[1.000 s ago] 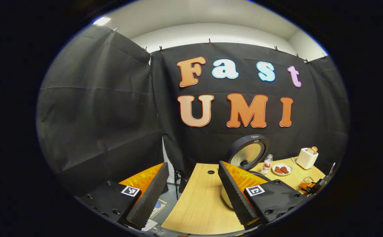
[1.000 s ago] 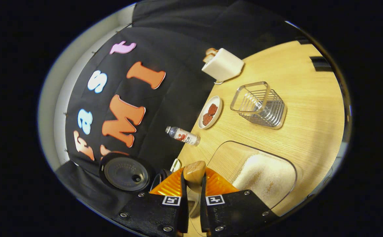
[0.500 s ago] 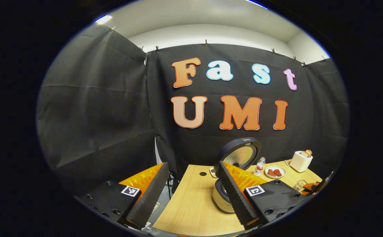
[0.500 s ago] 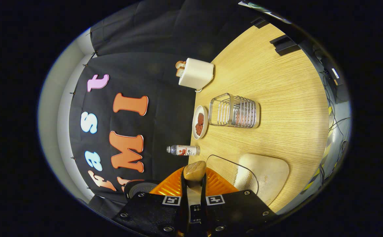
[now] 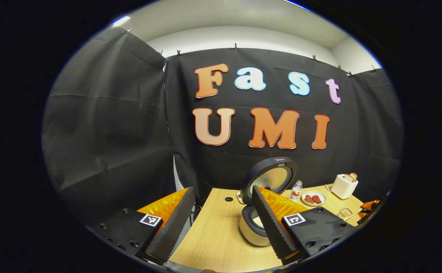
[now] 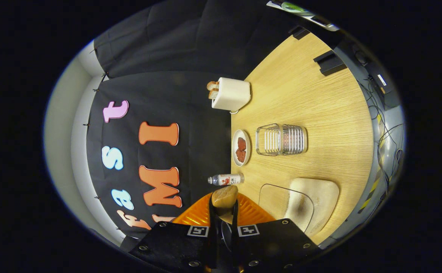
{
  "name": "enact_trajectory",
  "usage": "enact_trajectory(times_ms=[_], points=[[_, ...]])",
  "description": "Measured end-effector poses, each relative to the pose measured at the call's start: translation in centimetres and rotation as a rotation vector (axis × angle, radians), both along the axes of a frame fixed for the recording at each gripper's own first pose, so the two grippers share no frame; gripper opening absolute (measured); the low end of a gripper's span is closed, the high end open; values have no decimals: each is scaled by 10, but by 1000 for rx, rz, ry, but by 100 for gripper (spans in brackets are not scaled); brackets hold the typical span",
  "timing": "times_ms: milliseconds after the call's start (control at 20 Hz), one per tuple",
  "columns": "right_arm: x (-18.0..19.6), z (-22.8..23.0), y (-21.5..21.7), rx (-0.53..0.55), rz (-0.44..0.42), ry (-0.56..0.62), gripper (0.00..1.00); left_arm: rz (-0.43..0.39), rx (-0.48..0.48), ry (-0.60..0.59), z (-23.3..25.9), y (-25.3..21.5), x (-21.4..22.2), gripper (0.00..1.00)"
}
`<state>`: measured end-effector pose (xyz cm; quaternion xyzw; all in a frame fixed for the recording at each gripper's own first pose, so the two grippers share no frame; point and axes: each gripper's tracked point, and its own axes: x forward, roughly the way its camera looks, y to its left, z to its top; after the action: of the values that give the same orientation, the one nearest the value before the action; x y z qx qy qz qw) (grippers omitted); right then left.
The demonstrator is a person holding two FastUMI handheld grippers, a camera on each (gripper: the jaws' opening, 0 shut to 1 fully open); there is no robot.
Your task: Close the left gripper, press the button to open the rice cooker; take a wooden spoon from the chopstick holder with the right hand, scoop a spoonful of rice and pour it into the rice cooker, then put the wooden spoon back into the chopstick holder.
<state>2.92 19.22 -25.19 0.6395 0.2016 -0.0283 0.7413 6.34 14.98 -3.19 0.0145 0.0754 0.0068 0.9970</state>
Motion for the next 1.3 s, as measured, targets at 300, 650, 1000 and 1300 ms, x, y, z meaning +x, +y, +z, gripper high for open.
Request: enact_trajectory(times_ms=[300,650,1000,1300], points=[[17,54,21,10,25,-38,13,-8,-28,1,-3,1,3,99],[57,96,83,31,98,-66,13,16,-32,-35,8,12,3,98],[92,116,150,-15,166,-92,13,28,-4,-73,20,32,0,100],[111,121,204,-86,221,-116,14,-8,8,-78,21,34,-7,99]])
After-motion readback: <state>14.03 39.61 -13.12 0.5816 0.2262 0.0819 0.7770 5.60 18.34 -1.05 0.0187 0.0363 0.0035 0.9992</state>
